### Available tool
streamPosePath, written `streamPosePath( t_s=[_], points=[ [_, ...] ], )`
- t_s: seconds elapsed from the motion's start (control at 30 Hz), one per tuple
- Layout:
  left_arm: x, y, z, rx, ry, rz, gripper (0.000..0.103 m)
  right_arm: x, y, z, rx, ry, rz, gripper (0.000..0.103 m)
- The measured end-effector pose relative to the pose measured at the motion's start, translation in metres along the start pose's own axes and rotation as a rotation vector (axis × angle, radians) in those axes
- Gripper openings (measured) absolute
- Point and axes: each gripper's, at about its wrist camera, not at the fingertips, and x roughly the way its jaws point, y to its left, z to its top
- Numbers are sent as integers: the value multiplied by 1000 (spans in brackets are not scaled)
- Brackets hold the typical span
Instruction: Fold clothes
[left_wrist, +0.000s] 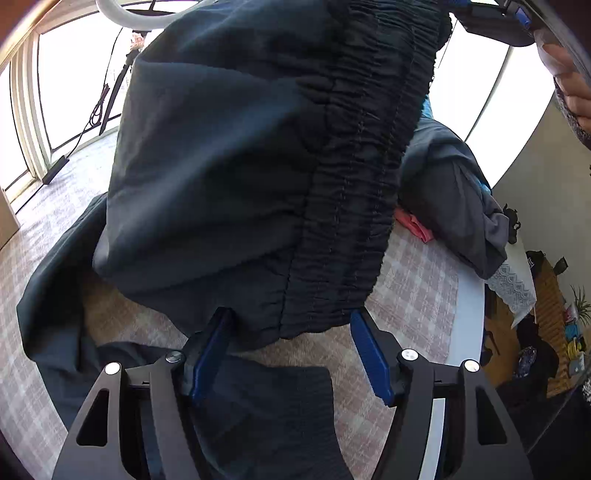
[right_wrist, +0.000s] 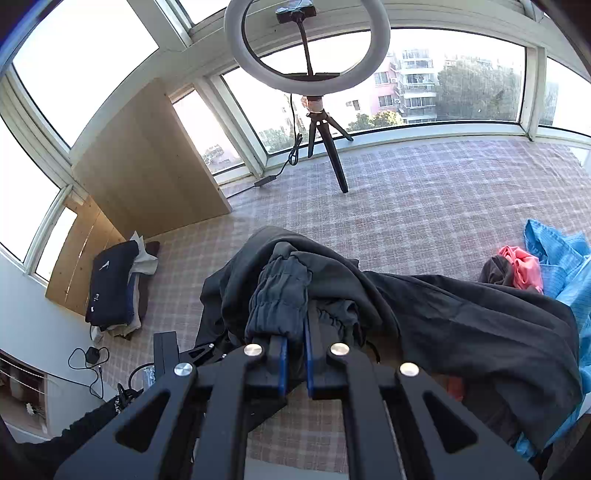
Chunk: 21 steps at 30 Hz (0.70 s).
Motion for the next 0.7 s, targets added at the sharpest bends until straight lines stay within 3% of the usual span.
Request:
streamPosePath(
  t_s=[0.03,0.07,0.1,0.17,0.23,0.43,0.53,0.7],
  points=[
    [5,-4,6,3,-2,-2,39,-5,-5,0,8,-7,-8,7],
    [10,-9,12,6,-4,-5,8,-9,-9,0,15,-14,-16,7],
    [14,-12,18,6,-4,-10,2,-14,-14,-1,23,-20,-23,7],
    [7,-10,30,-3,-3,-30,1,-23,-23,-1,38,-34,-39,7],
    [-19,-8,36,28,-53,-27,1,-36,-30,1,37,-57,-69,7],
    [-90,6,48,114,-158,52,1,-43,-58,11,86,-76,-77,7],
    [-86,34,68,45,-140,110,1,-6,-65,20,98,-35,-68,7],
    [-23,105,96,-121,8,248,7,121,-89,37,83,109,-210,7]
  ],
)
